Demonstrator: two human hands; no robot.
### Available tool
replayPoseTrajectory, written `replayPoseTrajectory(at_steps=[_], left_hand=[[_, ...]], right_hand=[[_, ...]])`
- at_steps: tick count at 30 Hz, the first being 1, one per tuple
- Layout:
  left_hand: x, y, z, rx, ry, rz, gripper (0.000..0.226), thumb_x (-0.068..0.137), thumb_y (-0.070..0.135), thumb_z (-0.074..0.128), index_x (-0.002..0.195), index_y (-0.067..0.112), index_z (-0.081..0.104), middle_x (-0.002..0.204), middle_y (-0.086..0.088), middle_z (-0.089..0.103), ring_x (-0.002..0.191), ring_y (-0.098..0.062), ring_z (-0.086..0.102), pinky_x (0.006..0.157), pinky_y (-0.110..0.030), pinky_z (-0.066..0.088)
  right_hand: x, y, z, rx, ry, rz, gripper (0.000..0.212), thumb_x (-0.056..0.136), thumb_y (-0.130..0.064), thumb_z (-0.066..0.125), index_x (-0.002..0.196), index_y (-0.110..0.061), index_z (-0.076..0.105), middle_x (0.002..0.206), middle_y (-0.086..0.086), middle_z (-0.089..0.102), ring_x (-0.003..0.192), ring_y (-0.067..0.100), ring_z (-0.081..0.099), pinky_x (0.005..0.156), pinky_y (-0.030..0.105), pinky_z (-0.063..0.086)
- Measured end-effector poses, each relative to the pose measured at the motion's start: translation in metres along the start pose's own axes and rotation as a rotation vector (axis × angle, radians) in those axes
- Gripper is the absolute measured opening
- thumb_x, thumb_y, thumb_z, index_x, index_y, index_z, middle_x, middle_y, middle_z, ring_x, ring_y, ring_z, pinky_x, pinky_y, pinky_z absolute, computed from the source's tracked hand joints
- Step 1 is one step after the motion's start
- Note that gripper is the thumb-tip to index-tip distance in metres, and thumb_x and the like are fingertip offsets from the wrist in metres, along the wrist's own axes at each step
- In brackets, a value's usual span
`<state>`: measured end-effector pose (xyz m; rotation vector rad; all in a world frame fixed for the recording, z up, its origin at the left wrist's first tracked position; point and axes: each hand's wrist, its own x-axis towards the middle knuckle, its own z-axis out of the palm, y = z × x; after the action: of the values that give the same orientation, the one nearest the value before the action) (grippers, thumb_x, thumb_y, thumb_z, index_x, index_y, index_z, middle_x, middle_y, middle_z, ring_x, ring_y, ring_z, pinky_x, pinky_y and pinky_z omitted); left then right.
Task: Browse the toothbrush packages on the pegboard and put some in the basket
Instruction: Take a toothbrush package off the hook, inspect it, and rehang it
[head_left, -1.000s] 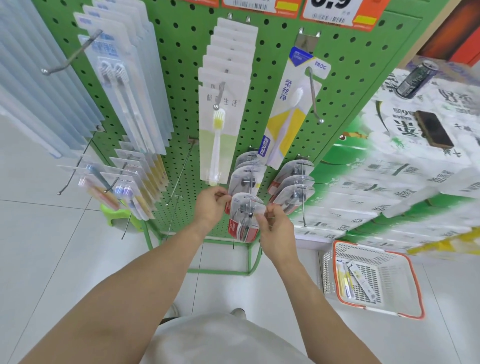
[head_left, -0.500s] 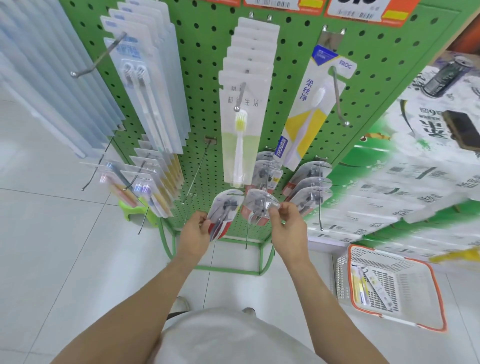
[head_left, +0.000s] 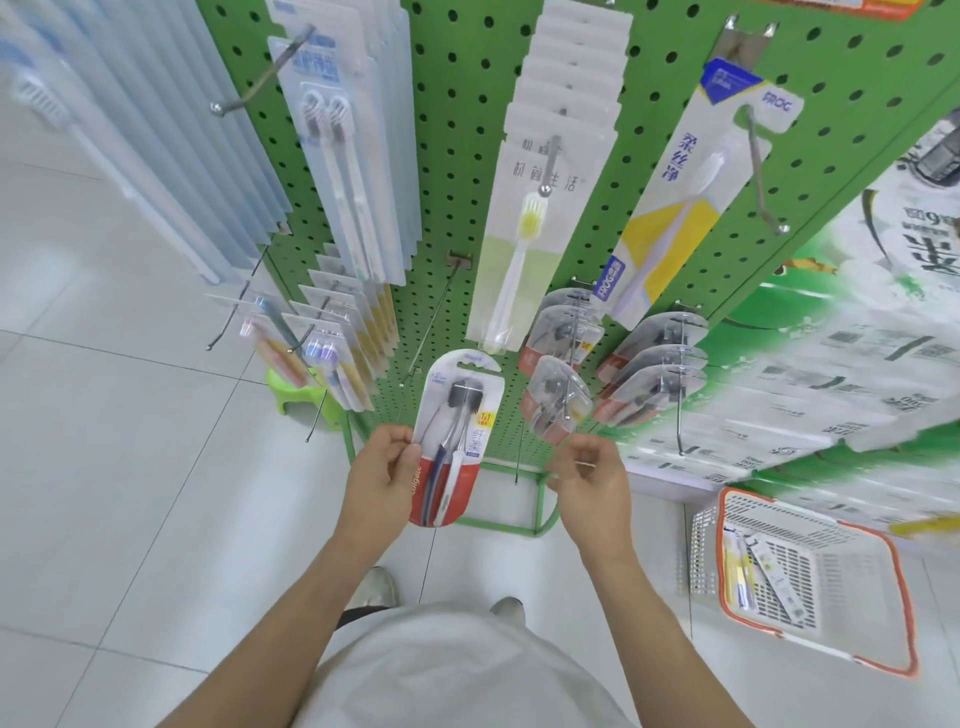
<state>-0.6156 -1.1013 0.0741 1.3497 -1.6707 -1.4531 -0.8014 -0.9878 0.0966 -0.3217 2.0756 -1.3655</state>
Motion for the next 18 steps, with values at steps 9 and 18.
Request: replayPoseTrajectory(at_steps=[9, 18], left_hand=[[-0.016, 0.026, -0.023, -0.16, -0.174, -0.042, 0.021, 0.1, 0.008, 0.057, 0.121, 0.005, 0.058, 0.095, -0.021, 0.074, 0.076, -0.022, 0.065, 0.07, -0.027, 0.052], [-0.028, 0.056, -0.039, -0.315, -0.312, -0.168, 0.022, 0.097, 0.019, 0.06, 0.113, 0.006, 0.067, 0.099, -0.019, 0.076, 0.083, -0.028, 0.072, 0.072, -0.035, 0.06]], right_hand=[[-0.034, -0.035, 0.03, 0.185, -0.364, -0.03, 0.019, 0.096, -0.026, 0.067, 0.111, -0.016, 0.062, 0.081, 0.004, 0.068, 0.072, 0.016, 0.066, 0.066, 0.031, 0.057], [-0.034, -0.034, 0.039, 0.034, -0.471, -0.165, 0.01, 0.1, -0.021, 0.064, 0.103, -0.012, 0.069, 0.073, 0.009, 0.069, 0.066, 0.022, 0.059, 0.064, 0.042, 0.051]])
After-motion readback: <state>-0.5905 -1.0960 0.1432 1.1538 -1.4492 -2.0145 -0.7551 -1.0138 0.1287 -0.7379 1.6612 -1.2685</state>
